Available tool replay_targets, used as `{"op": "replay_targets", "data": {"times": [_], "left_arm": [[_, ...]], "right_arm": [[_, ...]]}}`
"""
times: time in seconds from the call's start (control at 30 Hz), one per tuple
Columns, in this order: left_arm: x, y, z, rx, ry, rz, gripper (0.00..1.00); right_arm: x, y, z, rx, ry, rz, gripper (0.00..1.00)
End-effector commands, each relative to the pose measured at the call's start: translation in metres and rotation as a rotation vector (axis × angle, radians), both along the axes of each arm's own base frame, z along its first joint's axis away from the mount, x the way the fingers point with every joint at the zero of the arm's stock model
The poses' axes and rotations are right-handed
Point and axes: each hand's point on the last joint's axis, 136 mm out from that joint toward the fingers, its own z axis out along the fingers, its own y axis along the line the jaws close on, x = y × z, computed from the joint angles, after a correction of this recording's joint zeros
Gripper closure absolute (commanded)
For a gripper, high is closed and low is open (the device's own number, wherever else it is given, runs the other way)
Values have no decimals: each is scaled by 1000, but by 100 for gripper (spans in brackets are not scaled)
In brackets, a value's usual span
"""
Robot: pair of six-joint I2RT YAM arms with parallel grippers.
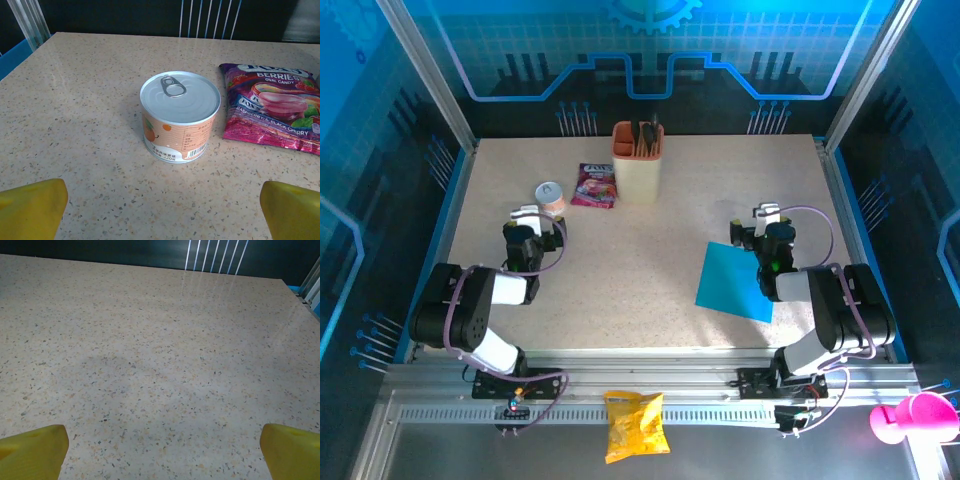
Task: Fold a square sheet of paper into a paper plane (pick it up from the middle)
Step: Move the square sheet of paper to the center of the table.
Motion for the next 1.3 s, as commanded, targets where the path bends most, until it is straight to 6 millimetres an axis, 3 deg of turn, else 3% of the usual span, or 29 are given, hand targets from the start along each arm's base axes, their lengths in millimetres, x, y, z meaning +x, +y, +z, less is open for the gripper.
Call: {"op": "replay_targets", "data": {"times": [0.0,1.07,1.27], "left_arm": [[0,1,1,-13,-17,13,0],[0,1,1,-14,-16,12,0],[-2,-5,11,11,-32,0,0]], "right_arm": [[2,4,8,4,-37,1,1],[2,3,7,22,-31,12,1],[-3,-2,20,25,-42,-18,1]]}}
